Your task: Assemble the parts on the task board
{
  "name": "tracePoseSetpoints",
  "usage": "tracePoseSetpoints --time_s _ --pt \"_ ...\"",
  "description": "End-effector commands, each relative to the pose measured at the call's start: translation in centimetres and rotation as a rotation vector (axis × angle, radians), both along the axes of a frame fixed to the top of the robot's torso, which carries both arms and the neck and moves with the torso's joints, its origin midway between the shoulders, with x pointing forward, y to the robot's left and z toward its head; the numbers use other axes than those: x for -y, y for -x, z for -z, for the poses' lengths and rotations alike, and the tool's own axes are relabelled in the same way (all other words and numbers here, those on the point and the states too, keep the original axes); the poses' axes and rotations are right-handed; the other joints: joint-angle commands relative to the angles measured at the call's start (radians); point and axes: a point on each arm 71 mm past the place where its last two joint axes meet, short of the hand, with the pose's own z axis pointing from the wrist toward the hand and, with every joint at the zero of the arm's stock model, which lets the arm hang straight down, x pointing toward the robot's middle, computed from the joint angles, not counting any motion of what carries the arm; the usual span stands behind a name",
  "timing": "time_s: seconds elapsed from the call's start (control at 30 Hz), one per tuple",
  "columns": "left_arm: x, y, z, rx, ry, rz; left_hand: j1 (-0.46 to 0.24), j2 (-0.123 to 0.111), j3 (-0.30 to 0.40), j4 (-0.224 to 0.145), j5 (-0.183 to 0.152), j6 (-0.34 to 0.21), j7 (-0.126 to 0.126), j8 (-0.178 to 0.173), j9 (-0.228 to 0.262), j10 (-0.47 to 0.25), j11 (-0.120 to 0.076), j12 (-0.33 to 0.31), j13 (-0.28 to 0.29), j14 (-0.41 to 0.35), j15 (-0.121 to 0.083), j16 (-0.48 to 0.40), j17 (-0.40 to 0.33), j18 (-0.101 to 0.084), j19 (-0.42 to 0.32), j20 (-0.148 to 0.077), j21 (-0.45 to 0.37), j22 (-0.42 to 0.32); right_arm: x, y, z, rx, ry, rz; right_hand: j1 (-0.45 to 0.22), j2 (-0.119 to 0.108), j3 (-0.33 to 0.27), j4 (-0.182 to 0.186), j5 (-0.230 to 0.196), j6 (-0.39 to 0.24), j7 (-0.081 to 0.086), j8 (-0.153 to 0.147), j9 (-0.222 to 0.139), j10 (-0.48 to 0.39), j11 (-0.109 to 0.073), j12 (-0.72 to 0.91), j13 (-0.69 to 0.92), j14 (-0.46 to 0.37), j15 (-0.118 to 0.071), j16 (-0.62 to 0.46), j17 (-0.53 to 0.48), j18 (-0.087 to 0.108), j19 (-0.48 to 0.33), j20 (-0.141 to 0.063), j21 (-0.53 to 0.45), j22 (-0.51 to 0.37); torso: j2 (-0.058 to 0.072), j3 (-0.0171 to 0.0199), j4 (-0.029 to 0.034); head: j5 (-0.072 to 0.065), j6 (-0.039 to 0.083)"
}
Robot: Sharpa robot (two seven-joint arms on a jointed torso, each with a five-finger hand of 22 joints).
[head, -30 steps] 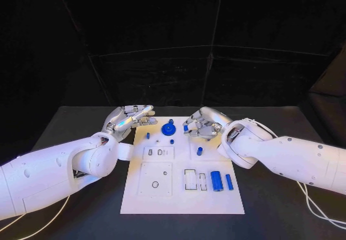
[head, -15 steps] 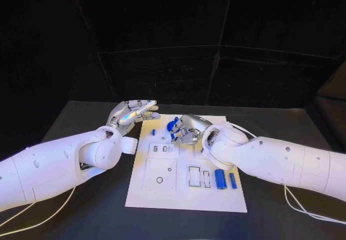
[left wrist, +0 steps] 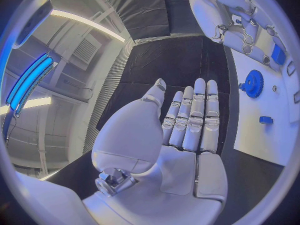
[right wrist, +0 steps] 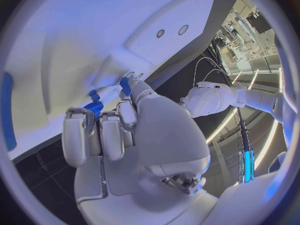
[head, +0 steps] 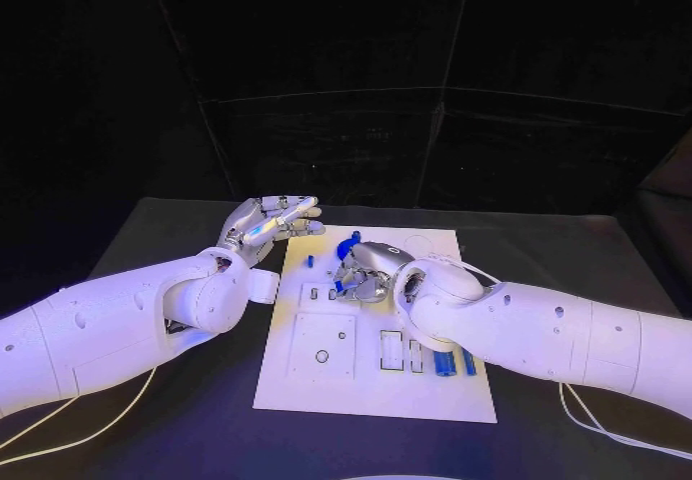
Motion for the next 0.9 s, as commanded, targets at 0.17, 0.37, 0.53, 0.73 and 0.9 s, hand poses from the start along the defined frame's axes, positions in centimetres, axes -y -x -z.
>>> tracePoseSetpoints --time_s 0.17,0.37,0.53,0.73,0.9 --pt "0.11 -0.04 -0.22 0.016 0.006 0.008 0.003 0.009 0.001 -0.007 0.000 0.006 0.002 0.000 -0.001 0.006 0.002 -0.006 -0.001 0.006 0.000 -0.004 0.001 0.015 0.009 0.002 -0.006 -0.001 -0.28 0.07 0.22 0.012 0.031 -0.011 -0.013 -0.002 0.007 0.002 0.006 0.028 -0.013 0.003 0.002 0.003 -0.006 -0.004 0.001 0.071 -0.007 -0.003 0.089 -0.011 0.007 -0.001 0.004 0.118 -0.001 0.0005 0.0006 0.004 -0.005" --pt "0.12 -0.05 -0.22 0.016 0.006 0.009 0.003 0.009 0.001 -0.007 0.000 0.006 0.002 0.000 -0.001 0.006 0.002 -0.006 -0.001 0.006 0.000 -0.004 0.001 0.015 0.009 0.002 -0.006 -0.001 -0.10 0.08 0.46 0.007 0.035 -0.008 -0.013 -0.002 0.007 0.002 0.006 0.028 -0.013 0.003 0.002 0.003 -0.006 -0.004 0.001 0.071 -0.007 -0.003 0.089 -0.011 0.007 -0.001 0.004 0.118 0.000 0.0012 0.0000 0.003 -0.007" --pt "0.09 -0.06 -0.21 0.015 0.005 0.008 0.003 0.009 0.001 -0.007 0.000 0.006 0.002 0.000 -0.001 0.006 0.002 -0.006 -0.001 0.006 0.000 -0.004 0.001 0.015 0.009 0.002 -0.006 -0.001 0.07 0.11 0.64 -0.002 0.045 -0.007 -0.017 -0.005 0.008 0.003 0.005 0.028 -0.013 0.002 0.001 0.004 -0.006 -0.003 0.002 0.071 -0.006 -0.003 0.090 -0.011 0.007 -0.001 0.004 0.118 0.000 0.0012 -0.0006 0.004 -0.007" --pt "0.08 -0.06 -0.20 0.015 0.005 0.009 0.003 0.010 0.002 -0.009 0.000 0.007 0.002 -0.001 -0.001 0.007 0.002 -0.007 -0.001 0.007 0.000 -0.005 0.002 0.015 0.009 0.002 -0.006 -0.002 0.28 0.12 0.87 -0.015 0.068 -0.007 -0.019 -0.007 0.008 0.003 0.005 0.027 -0.012 0.001 0.001 0.003 -0.006 -0.005 0.001 0.071 -0.006 -0.003 0.089 -0.011 0.007 -0.001 0.004 0.119 0.001 0.0012 0.0001 0.004 -0.009" --pt "0.05 -0.07 -0.20 0.014 0.005 0.008 0.003 0.010 0.002 -0.009 0.000 0.007 0.002 -0.001 -0.001 0.007 0.002 -0.007 -0.001 0.007 0.000 -0.005 0.002 0.015 0.009 0.002 -0.006 -0.002 0.35 0.13 1.02 -0.022 0.089 -0.012 -0.024 -0.012 0.008 0.002 0.005 0.024 -0.011 -0.001 0.000 0.002 -0.005 -0.008 -0.002 0.071 -0.006 -0.004 0.088 -0.011 0.006 -0.001 0.003 0.117 0.000 0.0009 0.0001 0.005 -0.011"
